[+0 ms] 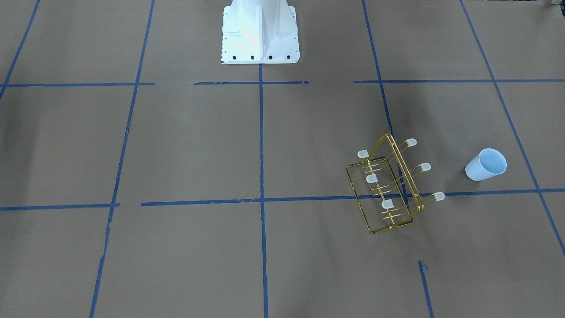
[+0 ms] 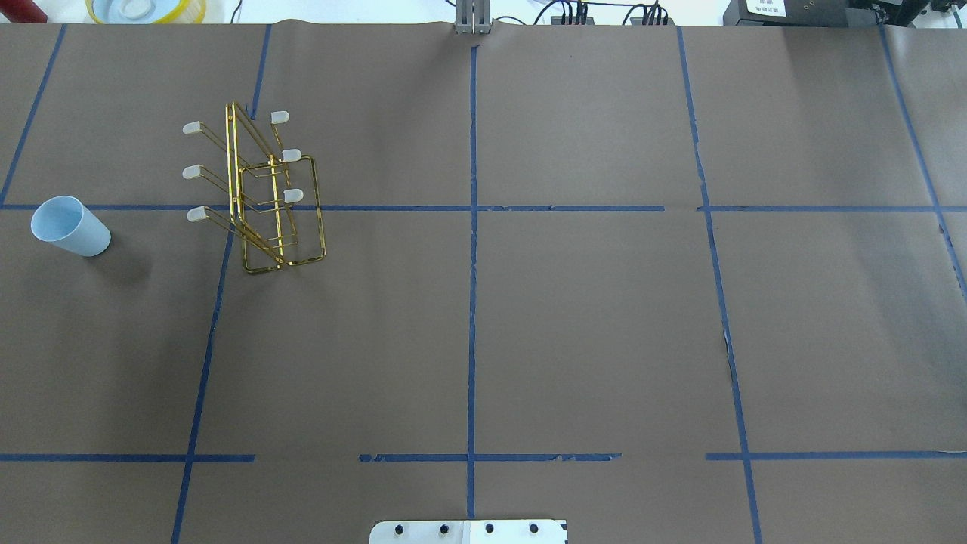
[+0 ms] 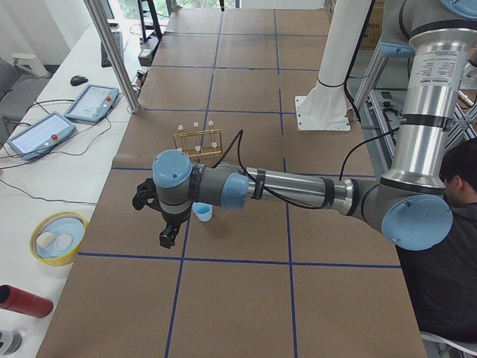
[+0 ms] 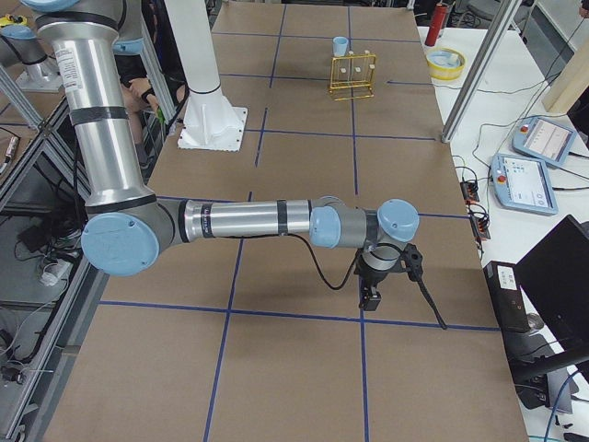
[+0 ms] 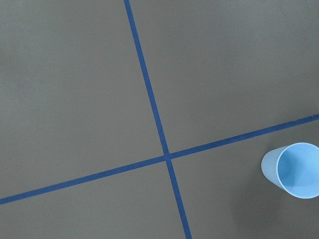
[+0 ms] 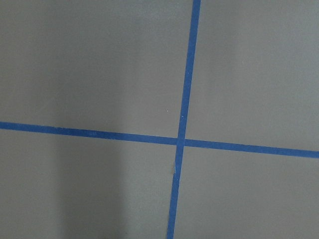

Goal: Hang cup on cup holder

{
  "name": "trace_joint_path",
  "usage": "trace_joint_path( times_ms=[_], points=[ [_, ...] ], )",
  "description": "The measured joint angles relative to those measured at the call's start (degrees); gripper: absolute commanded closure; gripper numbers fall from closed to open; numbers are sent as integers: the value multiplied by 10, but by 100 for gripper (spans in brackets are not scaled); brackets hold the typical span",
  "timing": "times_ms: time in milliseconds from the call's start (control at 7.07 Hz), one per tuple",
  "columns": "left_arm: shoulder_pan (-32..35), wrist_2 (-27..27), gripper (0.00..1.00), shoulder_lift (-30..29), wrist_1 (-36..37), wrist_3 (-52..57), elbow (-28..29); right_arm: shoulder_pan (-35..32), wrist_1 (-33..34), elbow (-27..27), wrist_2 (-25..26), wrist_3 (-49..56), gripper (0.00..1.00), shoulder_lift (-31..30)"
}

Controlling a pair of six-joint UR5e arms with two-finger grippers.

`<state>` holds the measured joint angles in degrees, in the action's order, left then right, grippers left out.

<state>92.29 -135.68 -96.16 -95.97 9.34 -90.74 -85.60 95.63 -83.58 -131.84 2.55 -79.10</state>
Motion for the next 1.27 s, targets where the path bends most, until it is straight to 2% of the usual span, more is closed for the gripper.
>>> trace_joint_path(
  times_ms=[283,707,1273],
  points=[
    [-8,1,0,2,-68,-56,10,0,0,0,0,0,0,0],
    [-71,15,0,22,-147,-187,-35,0,0,0,0,0,0,0],
    [-195,172,0,101,-358,-431,-126,0,0,0,0,0,0,0]
  ],
)
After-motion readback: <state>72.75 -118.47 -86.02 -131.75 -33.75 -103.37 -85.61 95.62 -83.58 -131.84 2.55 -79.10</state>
